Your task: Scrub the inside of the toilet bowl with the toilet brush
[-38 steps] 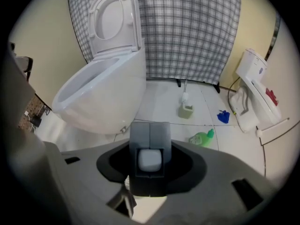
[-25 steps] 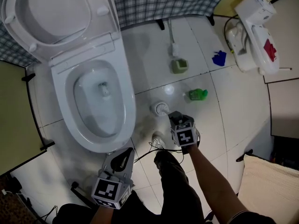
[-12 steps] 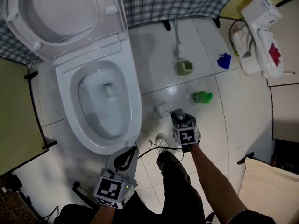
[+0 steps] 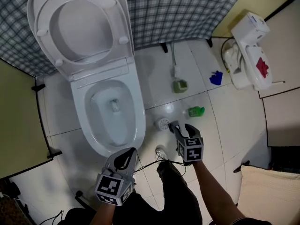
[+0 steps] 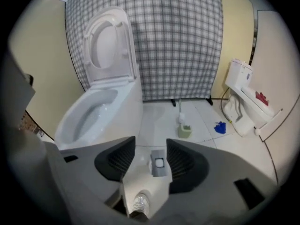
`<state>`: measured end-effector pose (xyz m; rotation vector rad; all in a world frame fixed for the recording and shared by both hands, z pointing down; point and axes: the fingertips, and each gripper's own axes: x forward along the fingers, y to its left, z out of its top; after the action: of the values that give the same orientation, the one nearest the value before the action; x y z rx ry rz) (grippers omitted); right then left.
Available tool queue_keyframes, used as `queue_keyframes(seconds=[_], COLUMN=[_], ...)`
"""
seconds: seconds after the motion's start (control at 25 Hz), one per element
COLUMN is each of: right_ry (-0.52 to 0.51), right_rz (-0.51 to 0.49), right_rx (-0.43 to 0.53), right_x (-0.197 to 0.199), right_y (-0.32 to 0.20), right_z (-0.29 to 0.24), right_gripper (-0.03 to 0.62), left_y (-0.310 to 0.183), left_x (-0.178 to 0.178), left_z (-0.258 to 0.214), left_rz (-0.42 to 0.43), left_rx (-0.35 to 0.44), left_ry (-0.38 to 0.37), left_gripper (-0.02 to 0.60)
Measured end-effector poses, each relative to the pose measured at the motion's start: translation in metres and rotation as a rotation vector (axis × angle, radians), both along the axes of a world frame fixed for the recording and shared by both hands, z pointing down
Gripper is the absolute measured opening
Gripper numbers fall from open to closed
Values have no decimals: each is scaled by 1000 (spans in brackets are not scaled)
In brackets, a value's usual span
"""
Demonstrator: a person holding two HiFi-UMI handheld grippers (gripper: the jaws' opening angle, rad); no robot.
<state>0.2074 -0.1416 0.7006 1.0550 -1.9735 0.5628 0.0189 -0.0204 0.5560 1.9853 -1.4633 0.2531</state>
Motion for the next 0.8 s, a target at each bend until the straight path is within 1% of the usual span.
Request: queue_keyframes(seconds=[0.12,0.24,0.28,0.32,0.4,0.44,0.48,0.6,0.68,0.72,0.76,0.8], right_ry=[-114,-213,-240,-269,-333,-359,-378,-407,-418,-422,-421,-419], right_rz=[-48,-124,-151,-181,-230,-246,-264,-344,-386,-397,-406,-417], right_rx=[48,128,154,179,229,252,268,269,279,298,321,339], right_x=[-32,-78,-91,-102,-123,-132,-142,-164,-173,-176,-178,-180], right_y=[9,9,13,17,25,28,31,50,64,68,71,75], right_z=[-67,-140,-165,-192,-241,-262,-282,-331,-358,-370,-381,-392], right_gripper=[225,218,174,150,144,116,95,91,90,73,21,13], left_y=[4,-2,-3,-3,-4,-3,-2,10,19,22,24,26], left_x=[-12,-31,-34,-37,-42,-45,-48,-54,-58,-62,-66,-69], left_z=[-36,-80,-97,-114,-148,-165,-180,-219,-241,-252,-264,-277], left_rz=[-6,-39,-50,-61,-79,-84,-85,-83,-94,-103,-113,-121], left_rx=[27,88,108,127,166,183,197,219,235,250,270,293], left_ry=[-9,-22,-22,-19,-14,-12,-9,17,17,10,0,-10], left_gripper=[6,6,6,6,6,6,6,6,6,6,6,6])
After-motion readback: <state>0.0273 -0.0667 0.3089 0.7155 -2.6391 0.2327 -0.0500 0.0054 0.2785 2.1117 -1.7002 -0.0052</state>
